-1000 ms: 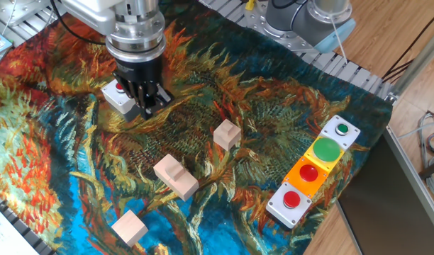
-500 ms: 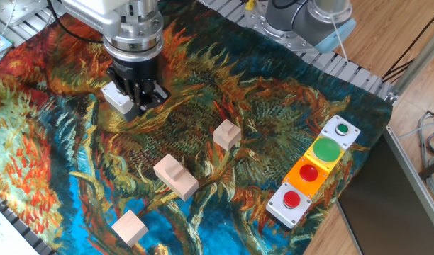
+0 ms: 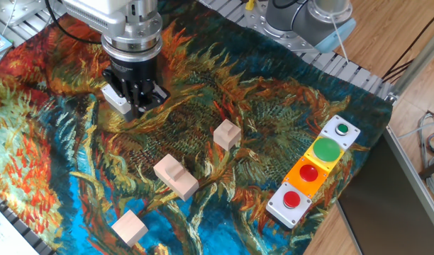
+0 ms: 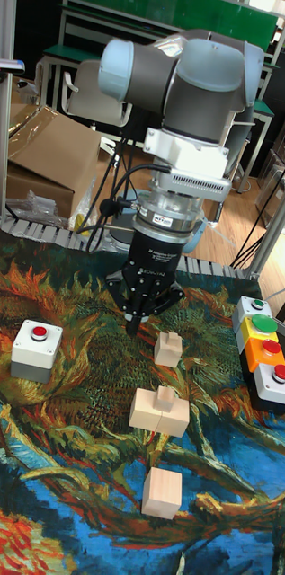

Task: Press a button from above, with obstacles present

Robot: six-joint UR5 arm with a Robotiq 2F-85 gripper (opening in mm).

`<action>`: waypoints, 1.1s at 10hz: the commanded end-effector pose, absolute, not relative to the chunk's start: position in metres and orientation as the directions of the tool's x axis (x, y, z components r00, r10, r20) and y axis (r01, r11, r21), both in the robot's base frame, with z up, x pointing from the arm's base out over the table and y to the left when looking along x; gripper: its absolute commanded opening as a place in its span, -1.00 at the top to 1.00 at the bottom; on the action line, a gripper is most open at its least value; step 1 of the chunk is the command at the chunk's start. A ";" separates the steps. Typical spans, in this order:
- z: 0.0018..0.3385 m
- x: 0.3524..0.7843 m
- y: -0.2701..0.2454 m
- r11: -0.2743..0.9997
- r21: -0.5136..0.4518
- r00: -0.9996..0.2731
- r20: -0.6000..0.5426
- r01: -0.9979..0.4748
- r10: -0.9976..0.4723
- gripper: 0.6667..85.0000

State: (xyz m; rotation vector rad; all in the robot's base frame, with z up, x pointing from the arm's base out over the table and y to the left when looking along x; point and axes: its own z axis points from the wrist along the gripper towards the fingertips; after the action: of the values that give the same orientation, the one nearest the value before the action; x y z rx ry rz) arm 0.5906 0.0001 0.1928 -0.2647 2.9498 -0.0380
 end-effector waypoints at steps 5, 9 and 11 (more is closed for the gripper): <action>0.176 0.560 -0.030 0.965 0.000 -0.958 -0.123 -0.262 -0.260 0.28; 0.177 0.567 -0.026 0.977 0.017 -0.966 -0.155 -0.214 -0.209 0.45; 0.176 0.562 -0.038 0.986 -0.008 -0.977 -0.130 -0.168 -0.168 0.98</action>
State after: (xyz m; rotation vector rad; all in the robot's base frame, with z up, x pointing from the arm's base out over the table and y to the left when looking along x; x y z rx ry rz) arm 0.5638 -0.0302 0.1756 -0.3174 2.9902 0.0165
